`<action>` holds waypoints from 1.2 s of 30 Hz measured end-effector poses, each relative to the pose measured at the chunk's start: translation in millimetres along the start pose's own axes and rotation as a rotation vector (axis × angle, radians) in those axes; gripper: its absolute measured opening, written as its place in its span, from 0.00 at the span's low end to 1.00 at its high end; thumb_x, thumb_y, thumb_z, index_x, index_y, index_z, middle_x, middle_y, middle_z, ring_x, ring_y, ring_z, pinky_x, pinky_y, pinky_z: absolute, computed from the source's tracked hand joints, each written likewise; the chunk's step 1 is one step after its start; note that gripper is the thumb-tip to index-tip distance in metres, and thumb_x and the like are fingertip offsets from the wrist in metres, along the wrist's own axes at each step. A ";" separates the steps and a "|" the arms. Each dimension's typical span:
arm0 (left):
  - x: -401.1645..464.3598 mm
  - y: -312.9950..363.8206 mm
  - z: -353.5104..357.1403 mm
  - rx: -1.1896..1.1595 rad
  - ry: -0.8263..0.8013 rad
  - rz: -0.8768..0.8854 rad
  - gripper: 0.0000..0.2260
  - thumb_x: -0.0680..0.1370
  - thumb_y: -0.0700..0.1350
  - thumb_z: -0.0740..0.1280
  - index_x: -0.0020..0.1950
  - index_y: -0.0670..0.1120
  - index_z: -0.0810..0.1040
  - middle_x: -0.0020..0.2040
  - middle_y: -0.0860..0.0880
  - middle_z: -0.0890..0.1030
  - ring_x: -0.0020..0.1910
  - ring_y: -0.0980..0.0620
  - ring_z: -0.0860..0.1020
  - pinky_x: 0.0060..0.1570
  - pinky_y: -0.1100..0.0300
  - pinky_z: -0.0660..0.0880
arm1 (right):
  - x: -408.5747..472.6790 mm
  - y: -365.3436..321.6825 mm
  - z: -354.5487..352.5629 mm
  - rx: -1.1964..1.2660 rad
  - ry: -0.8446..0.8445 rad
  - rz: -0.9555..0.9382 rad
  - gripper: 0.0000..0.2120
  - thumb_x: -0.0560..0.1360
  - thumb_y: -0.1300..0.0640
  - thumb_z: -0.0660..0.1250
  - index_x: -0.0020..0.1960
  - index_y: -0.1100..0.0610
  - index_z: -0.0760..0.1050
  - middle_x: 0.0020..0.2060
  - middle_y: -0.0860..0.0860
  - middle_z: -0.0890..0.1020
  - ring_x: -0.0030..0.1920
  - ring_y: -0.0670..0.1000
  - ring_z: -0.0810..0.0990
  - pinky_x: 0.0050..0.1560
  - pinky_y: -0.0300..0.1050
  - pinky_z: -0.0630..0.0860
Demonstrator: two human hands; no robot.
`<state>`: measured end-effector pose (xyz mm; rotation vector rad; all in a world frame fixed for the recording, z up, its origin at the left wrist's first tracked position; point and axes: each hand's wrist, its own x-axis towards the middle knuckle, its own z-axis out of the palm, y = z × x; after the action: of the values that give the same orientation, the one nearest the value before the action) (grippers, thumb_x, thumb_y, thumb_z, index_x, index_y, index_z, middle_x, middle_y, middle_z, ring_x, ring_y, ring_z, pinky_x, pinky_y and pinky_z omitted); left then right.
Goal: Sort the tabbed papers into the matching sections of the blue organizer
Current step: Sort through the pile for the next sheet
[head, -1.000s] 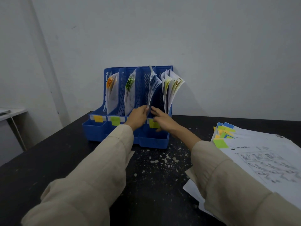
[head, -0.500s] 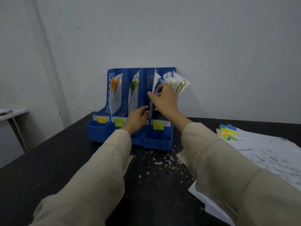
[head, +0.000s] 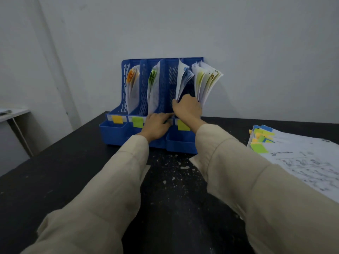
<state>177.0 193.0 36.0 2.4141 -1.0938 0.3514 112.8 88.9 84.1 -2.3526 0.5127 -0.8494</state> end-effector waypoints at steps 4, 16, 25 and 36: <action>6.9 12.1 -1.8 0.148 -0.140 -0.141 0.24 0.77 0.47 0.61 0.73 0.51 0.64 0.68 0.46 0.70 0.66 0.42 0.66 0.67 0.50 0.56 | 4.4 -4.5 0.9 0.022 0.075 -0.011 0.12 0.80 0.55 0.57 0.51 0.64 0.74 0.52 0.60 0.79 0.52 0.61 0.78 0.39 0.45 0.67; 6.8 20.5 -9.6 0.104 -0.237 -0.219 0.33 0.69 0.45 0.69 0.73 0.51 0.64 0.70 0.46 0.67 0.69 0.42 0.62 0.70 0.47 0.52 | 13.5 -5.1 5.7 0.012 0.104 -0.009 0.01 0.76 0.62 0.62 0.45 0.60 0.72 0.49 0.59 0.80 0.50 0.59 0.79 0.38 0.44 0.67; -14.4 17.8 -6.3 -0.373 0.079 -0.161 0.26 0.68 0.37 0.63 0.67 0.43 0.74 0.70 0.45 0.68 0.70 0.46 0.64 0.71 0.51 0.56 | 3.3 8.5 -10.1 0.112 0.011 -0.137 0.23 0.77 0.50 0.65 0.27 0.59 0.65 0.22 0.52 0.68 0.24 0.48 0.66 0.27 0.43 0.62; -38.3 91.6 6.6 -0.321 0.292 0.094 0.16 0.72 0.31 0.62 0.56 0.45 0.79 0.57 0.46 0.75 0.59 0.48 0.72 0.57 0.60 0.67 | -62.2 78.4 -103.9 -0.037 0.028 -0.254 0.12 0.76 0.56 0.64 0.45 0.64 0.81 0.38 0.56 0.83 0.40 0.52 0.81 0.45 0.43 0.73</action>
<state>82.9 161.5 42.6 1.9646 -1.0433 0.5003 -14.2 21.6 71.8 -2.4771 0.2443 -0.9951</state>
